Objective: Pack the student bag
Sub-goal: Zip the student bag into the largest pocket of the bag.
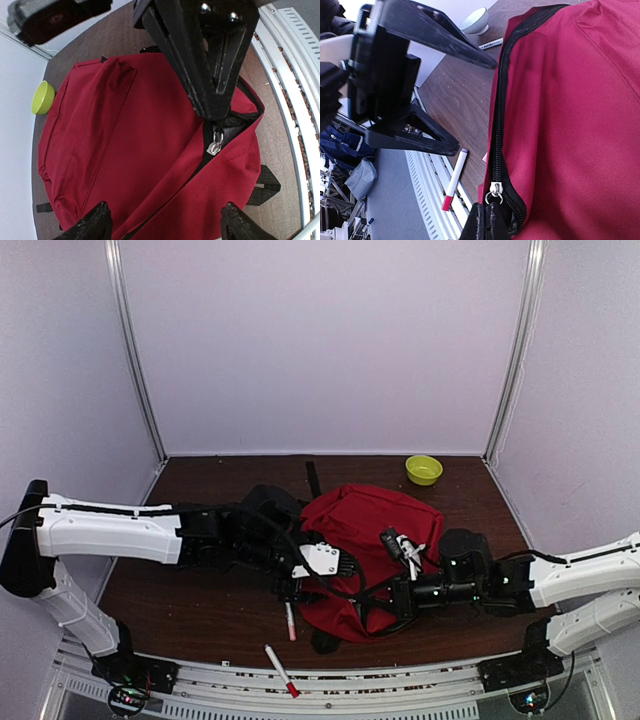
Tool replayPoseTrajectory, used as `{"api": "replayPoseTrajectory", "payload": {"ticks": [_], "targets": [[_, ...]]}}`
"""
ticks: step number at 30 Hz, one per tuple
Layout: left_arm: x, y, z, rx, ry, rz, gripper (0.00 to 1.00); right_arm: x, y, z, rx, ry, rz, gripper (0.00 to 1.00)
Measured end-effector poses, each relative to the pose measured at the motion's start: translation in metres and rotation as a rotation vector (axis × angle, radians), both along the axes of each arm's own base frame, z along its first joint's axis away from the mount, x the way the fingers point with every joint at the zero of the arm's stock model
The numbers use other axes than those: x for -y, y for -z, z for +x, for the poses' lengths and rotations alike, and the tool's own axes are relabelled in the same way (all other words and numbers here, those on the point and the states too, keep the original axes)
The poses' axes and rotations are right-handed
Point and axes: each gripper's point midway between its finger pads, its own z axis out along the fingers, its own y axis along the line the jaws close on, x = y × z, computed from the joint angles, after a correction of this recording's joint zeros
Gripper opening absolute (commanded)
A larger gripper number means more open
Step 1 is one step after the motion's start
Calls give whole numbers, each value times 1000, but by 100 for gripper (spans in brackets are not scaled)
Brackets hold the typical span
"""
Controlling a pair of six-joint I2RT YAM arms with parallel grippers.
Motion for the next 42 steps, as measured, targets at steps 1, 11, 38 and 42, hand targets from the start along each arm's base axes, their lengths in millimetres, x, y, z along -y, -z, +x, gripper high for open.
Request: {"api": "replayPoseTrajectory", "payload": {"ticks": [1,11,38,42], "targets": [[2,2,1,0,5,11,76,0,-2,0,0,1,5,0],[13,24,-4,-32,52,65,65,14,-27,-6,35,7,47,0],[20,20,-12,-87,68,59,0,31,-10,-2,4,80,-7,0],[9,18,-13,-96,41,40,0,37,5,-4,-36,98,-27,0]]}}
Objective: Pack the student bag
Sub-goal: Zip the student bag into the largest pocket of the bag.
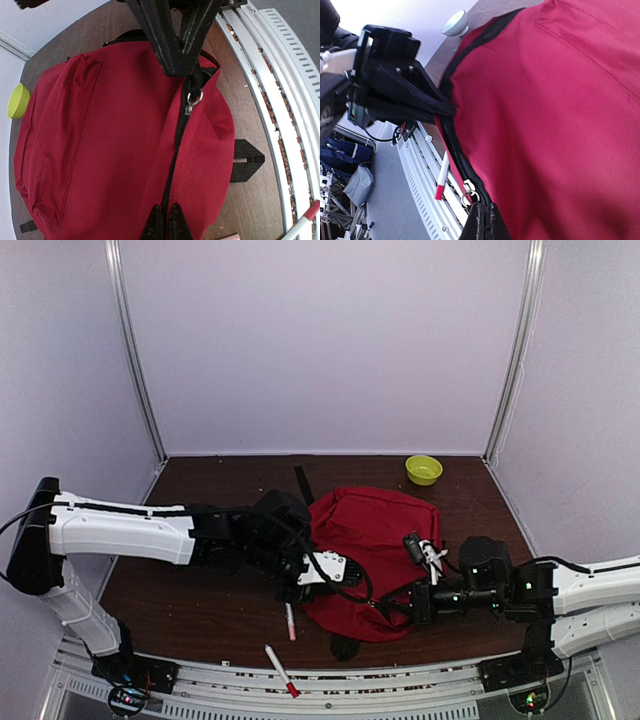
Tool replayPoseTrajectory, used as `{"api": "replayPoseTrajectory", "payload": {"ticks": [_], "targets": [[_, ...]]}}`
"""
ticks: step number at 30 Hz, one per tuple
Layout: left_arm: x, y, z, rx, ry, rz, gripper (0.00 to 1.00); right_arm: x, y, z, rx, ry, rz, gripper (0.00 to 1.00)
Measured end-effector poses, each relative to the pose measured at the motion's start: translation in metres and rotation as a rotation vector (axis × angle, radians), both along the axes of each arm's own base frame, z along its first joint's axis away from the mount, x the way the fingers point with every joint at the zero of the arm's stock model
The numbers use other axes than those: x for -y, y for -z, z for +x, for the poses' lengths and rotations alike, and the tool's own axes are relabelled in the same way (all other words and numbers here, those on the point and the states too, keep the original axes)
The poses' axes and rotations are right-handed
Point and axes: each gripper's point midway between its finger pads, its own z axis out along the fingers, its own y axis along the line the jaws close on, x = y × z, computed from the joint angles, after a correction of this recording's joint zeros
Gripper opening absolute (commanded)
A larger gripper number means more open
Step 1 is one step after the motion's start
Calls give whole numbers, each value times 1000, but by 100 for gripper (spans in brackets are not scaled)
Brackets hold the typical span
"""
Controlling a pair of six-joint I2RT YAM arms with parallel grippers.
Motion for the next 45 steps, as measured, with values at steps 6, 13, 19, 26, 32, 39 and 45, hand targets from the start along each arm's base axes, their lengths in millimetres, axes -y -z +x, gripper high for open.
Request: {"api": "replayPoseTrajectory", "payload": {"ticks": [6,13,19,26,32,39,45], "targets": [[-19,-6,4,-9,-50,-37,0,7,2,-2,-25,19,5,0],[-35,-10,12,-14,-105,-67,0,16,3,1,-17,58,-16,0],[-47,-15,18,-10,-143,-88,0,22,6,7,-10,98,-40,0],[-51,-27,21,-20,-186,-118,25,10,1,12,-5,75,-67,0],[-59,-79,31,71,-234,-249,60,-8,-16,21,33,51,-77,0],[-66,-116,39,142,-298,-381,98,-16,-13,27,42,54,-107,0],[-61,-99,46,90,-361,-400,93,-17,-13,33,58,70,-123,0]]}}
